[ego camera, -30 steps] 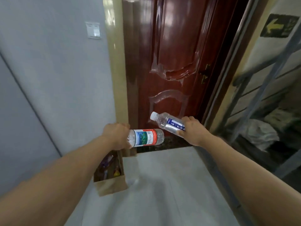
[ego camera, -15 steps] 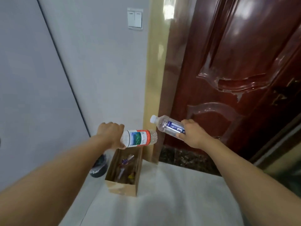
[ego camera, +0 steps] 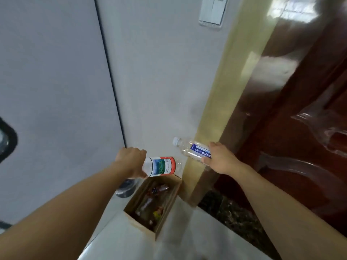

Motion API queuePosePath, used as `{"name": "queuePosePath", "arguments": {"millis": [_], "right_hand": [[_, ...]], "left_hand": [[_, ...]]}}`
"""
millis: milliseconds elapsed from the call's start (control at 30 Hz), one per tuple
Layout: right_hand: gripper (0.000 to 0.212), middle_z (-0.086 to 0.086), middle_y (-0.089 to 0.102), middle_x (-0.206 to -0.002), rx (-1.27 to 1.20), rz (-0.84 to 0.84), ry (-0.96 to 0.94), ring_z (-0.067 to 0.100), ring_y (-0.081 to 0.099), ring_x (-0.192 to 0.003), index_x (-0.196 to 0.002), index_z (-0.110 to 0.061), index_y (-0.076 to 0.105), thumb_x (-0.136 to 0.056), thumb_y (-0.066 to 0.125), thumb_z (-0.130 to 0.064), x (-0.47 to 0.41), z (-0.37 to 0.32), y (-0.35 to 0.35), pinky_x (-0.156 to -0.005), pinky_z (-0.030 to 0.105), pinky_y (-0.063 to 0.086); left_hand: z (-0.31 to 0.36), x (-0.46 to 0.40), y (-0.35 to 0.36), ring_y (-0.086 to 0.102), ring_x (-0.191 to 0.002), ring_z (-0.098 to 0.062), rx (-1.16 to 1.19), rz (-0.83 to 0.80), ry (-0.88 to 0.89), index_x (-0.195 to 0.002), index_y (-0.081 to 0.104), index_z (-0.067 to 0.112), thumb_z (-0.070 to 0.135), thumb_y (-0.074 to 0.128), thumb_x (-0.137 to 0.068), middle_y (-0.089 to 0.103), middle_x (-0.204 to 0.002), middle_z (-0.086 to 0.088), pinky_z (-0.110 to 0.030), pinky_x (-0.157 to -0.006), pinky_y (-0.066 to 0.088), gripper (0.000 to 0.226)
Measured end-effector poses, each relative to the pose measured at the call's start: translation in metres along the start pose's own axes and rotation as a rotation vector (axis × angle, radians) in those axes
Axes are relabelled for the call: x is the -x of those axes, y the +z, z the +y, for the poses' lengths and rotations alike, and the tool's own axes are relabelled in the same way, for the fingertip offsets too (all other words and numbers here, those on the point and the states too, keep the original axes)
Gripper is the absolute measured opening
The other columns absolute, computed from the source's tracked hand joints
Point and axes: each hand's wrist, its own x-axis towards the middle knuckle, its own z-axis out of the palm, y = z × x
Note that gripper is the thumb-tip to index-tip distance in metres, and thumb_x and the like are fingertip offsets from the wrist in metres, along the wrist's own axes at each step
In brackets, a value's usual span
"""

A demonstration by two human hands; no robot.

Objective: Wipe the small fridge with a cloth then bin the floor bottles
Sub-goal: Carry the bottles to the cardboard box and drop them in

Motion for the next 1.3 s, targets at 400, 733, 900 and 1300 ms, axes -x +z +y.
{"name": "queuePosePath", "arguments": {"millis": [400, 733, 900, 1300], "right_hand": [[0.045, 0.013, 0.050, -0.114, 0.183, -0.251, -0.491, 0.028, 0.052, -0.102, -0.120, -0.007, 0.046, -0.091, 0.055, -0.040, -0.156, -0.002, 0.026, -0.079, 0.034, 0.045], [0.051, 0.013, 0.051, -0.121, 0.275, -0.420, -0.691, 0.027, 0.053, -0.106, -0.128, -0.009, 0.045, -0.090, 0.058, -0.041, -0.181, -0.040, 0.106, -0.085, 0.036, 0.048], [0.055, 0.011, 0.046, -0.131, 0.354, -0.458, -0.676, 0.025, 0.050, -0.113, -0.133, -0.013, 0.040, -0.089, 0.059, -0.041, -0.195, -0.045, 0.153, -0.090, 0.037, 0.048], [0.052, 0.011, 0.052, -0.125, 0.461, -0.503, -0.658, 0.027, 0.053, -0.109, -0.129, -0.014, 0.043, -0.089, 0.060, -0.042, -0.278, -0.032, 0.290, -0.086, 0.037, 0.045]], "left_hand": [[0.043, -0.007, 0.052, 0.059, -0.096, -0.019, 0.176, -0.221, -0.467, -0.114, 0.050, 0.026, 0.061, 0.068, -0.064, 0.063, -0.106, 0.003, -0.031, -0.075, 0.042, 0.064], [0.069, 0.023, 0.122, 0.056, -0.097, -0.019, 0.347, -0.379, -0.703, -0.120, 0.046, 0.022, 0.058, 0.068, -0.069, 0.061, -0.109, 0.001, -0.031, -0.074, 0.038, 0.066], [0.065, 0.022, 0.169, 0.054, -0.101, -0.018, 0.393, -0.420, -0.713, -0.122, 0.044, 0.022, 0.057, 0.067, -0.070, 0.059, -0.112, 0.001, -0.030, -0.078, 0.038, 0.067], [0.091, -0.043, 0.304, 0.054, -0.103, -0.018, 0.544, -0.502, -0.780, -0.124, 0.044, 0.022, 0.054, 0.067, -0.073, 0.059, -0.116, 0.001, -0.032, -0.083, 0.042, 0.065]]}}
